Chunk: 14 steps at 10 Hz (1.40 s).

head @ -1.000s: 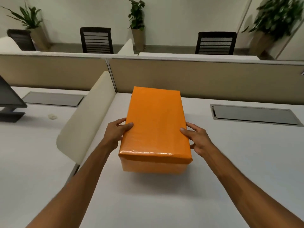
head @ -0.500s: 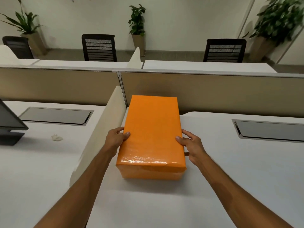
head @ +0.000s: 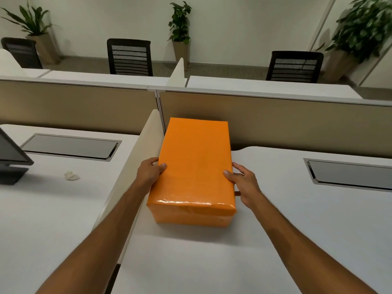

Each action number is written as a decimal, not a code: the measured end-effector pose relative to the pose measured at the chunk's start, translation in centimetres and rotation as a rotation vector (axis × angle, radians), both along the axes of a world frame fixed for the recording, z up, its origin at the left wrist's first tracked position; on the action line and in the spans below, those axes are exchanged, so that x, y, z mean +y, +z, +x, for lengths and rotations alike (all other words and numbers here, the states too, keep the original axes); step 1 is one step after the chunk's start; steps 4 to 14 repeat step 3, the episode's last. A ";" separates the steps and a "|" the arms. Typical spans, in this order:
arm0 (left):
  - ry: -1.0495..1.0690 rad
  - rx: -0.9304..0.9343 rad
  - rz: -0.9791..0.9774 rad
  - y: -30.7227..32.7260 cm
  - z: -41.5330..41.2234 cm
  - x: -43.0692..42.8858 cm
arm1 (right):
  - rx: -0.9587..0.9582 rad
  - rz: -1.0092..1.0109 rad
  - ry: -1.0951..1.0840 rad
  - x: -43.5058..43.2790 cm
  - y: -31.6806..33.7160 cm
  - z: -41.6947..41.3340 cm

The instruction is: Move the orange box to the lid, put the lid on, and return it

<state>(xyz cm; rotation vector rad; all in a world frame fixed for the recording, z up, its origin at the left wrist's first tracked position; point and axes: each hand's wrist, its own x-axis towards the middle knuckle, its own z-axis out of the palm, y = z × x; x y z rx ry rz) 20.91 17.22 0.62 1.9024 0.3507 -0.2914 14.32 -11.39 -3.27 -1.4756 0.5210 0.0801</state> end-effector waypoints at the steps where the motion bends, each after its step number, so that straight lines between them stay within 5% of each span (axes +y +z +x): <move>1: -0.044 -0.048 0.136 0.4 -0.7 -0.3 | -0.007 -0.067 0.012 0.0 0.5 -0.2; 3: -0.152 -0.298 0.436 1.2 -3.1 -1.8 | -0.036 -0.268 0.020 -1.1 2.1 -1.5; 14: -0.152 -0.298 0.436 1.2 -3.1 -1.8 | -0.036 -0.268 0.020 -1.1 2.1 -1.5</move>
